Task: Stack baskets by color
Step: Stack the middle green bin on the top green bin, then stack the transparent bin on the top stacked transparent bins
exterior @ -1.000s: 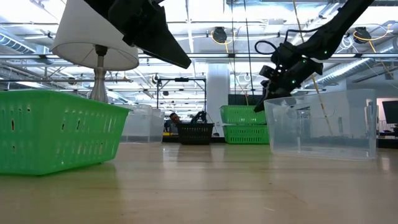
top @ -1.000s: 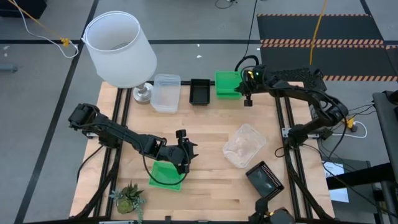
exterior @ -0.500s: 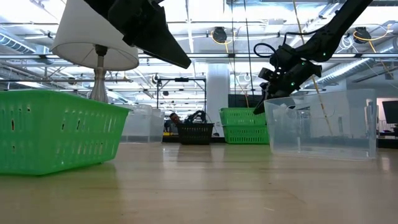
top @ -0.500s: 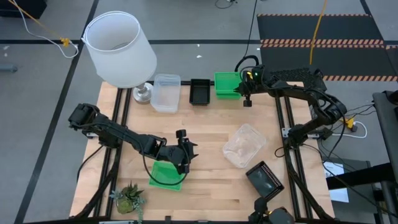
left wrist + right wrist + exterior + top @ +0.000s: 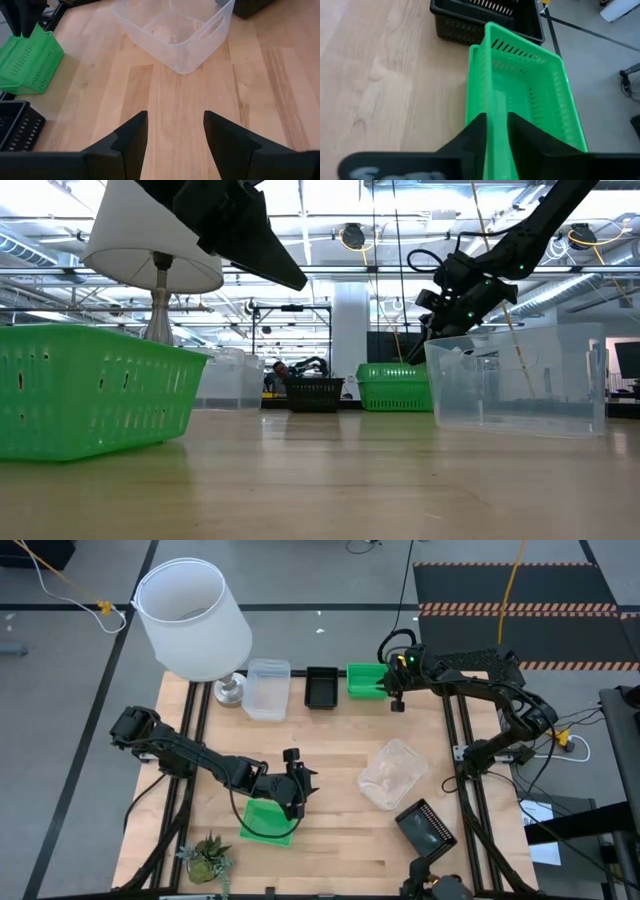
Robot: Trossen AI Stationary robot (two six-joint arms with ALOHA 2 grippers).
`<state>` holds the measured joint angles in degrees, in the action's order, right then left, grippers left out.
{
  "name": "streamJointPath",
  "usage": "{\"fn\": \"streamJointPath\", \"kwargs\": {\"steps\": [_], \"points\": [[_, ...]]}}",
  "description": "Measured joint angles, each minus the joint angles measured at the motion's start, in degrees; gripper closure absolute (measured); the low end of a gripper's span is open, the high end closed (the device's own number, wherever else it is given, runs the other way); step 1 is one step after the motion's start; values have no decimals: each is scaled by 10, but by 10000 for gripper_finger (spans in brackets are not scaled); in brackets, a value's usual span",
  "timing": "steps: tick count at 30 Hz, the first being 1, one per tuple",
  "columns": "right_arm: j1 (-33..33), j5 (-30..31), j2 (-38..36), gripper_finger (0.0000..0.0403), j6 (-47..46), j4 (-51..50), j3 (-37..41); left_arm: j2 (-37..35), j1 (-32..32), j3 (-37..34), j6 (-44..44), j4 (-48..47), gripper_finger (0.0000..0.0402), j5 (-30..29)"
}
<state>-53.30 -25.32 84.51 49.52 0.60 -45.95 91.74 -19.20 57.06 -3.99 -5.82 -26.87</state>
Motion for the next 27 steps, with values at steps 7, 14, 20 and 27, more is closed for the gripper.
{"fn": "streamJointPath", "kwargs": {"steps": [7, 14, 20, 27], "points": [[9, 4, -18, 265, -58, -4, 0, 0, 0, 0, -2, 0, 206, 0], [89, 75, -133, 235, -208, -58, 0, 0, 0, 0, 5, 2, 206, 0], [230, 121, -244, 238, -332, -161, 0, 0, 4, 11, 67, 56, 206, 2], [452, 313, -320, 240, -470, -239, 0, 0, 4, 61, 140, 56, 206, 38]]}}
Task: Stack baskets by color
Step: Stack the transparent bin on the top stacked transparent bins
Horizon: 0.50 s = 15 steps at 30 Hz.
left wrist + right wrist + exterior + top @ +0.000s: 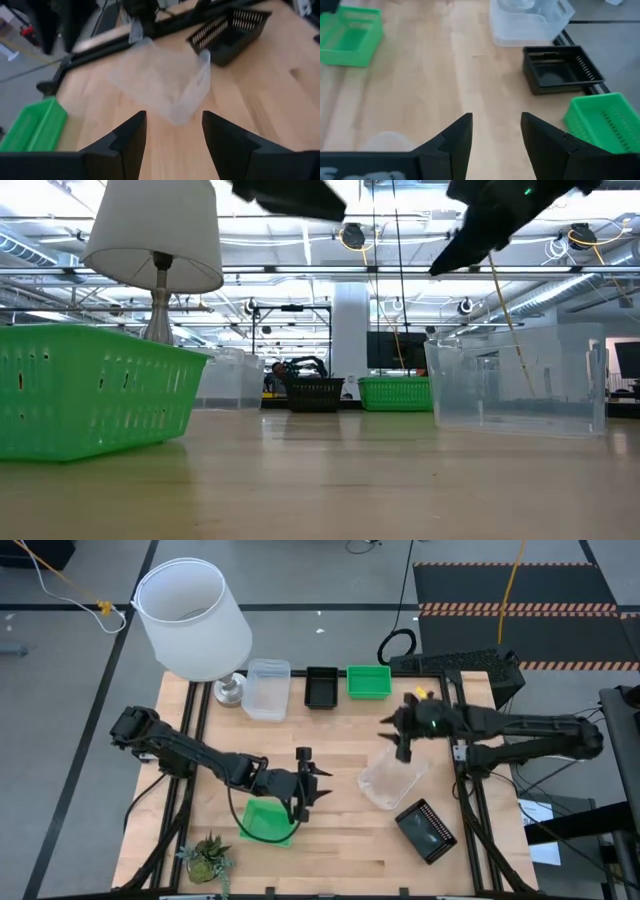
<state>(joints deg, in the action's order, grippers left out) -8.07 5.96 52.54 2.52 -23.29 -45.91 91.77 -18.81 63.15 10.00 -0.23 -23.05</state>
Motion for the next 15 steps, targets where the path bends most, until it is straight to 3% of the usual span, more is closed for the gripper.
{"fn": "streamJointPath", "kwargs": {"steps": [7, 15], "points": [[179, 147, -8, 240, -131, -56, 0, 17, -4, 68, 25, -47, 206, 6], [324, 203, -7, 241, -261, -100, 0, 81, -6, 168, 46, -118, 206, 10]]}}
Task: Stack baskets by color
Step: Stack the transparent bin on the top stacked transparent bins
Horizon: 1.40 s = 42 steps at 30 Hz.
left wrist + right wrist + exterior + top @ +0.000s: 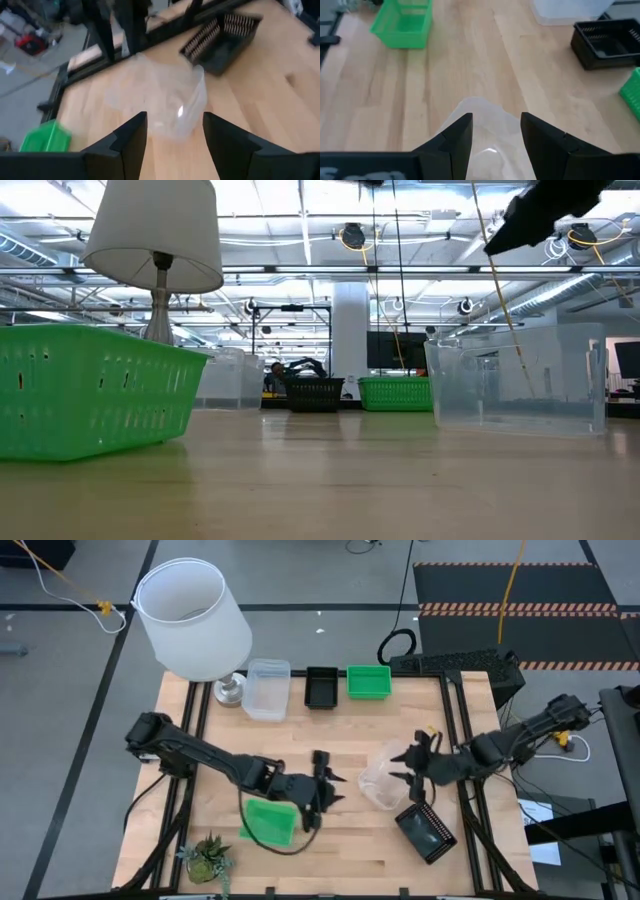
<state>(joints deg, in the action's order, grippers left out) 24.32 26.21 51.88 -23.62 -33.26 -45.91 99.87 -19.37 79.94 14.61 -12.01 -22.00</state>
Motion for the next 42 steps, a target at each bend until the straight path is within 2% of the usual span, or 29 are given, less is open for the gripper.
{"fn": "streamJointPath", "kwargs": {"steps": [6, 9, 16, 27, 35, 42], "points": [[74, 76, 5, 241, -25, -5, 0, 86, 17, 105, 41, -21, 206, 97], [85, 85, 3, 241, -29, -2, 0, 120, 24, 160, 58, -52, 206, 146], [95, 84, -10, 241, -42, -13, 0, 177, 34, 260, 55, -127, 206, 162], [91, 84, -24, 241, -51, -42, 0, 220, 27, 252, 58, -166, 206, 160], [92, 83, -26, 241, -76, -92, 0, 247, 43, 251, 76, -147, 206, 148], [92, 83, -27, 241, -76, -100, 0, 290, 64, 252, 109, -82, 206, 140]]}}
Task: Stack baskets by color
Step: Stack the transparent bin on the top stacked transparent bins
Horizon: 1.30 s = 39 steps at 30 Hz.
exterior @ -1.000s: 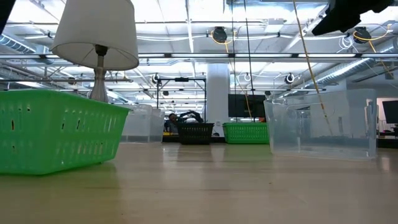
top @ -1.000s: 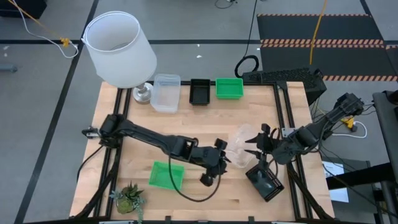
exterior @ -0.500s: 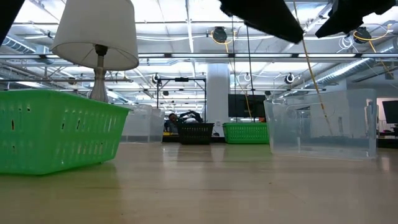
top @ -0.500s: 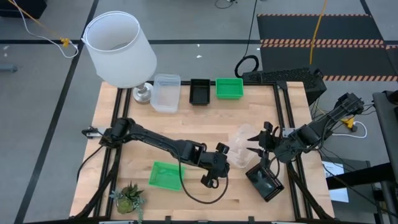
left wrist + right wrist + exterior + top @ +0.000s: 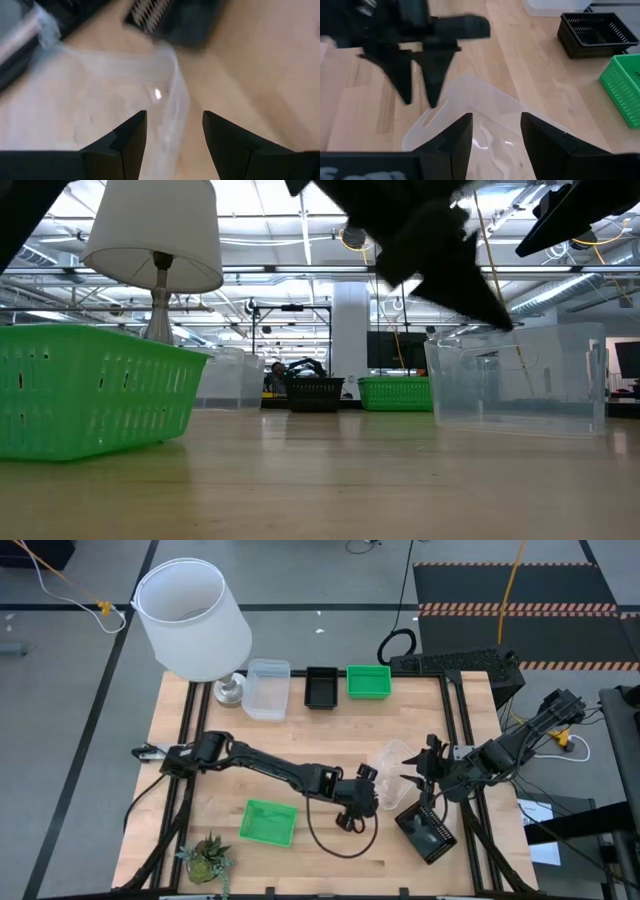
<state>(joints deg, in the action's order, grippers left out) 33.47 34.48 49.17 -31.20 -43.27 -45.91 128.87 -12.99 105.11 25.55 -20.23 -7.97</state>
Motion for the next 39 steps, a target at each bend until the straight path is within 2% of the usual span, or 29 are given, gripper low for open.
{"fn": "streamJointPath", "kwargs": {"steps": [9, 13, 19, 21, 31, 36, 39], "points": [[0, 0, 0, 241, 3, -8, 0, 32, 18, 0, 15, 23, 218, -1], [0, 0, 0, 241, 4, -11, 0, 32, 18, 0, 29, 20, 268, 5], [0, 0, 0, 241, 4, -17, 0, 25, 17, 0, 33, -16, 374, 6], [0, 0, 0, 241, 4, -19, 0, 19, 16, 0, 31, -30, 392, 7], [0, 0, 0, 241, 4, -25, 0, -53, 13, 0, -19, -161, 395, -24], [0, 0, 0, 241, 0, -29, 0, -102, 5, 0, -54, -248, 396, -87], [0, 0, 0, 241, -8, -29, 0, -131, 5, 0, -71, -303, 396, -103]]}}
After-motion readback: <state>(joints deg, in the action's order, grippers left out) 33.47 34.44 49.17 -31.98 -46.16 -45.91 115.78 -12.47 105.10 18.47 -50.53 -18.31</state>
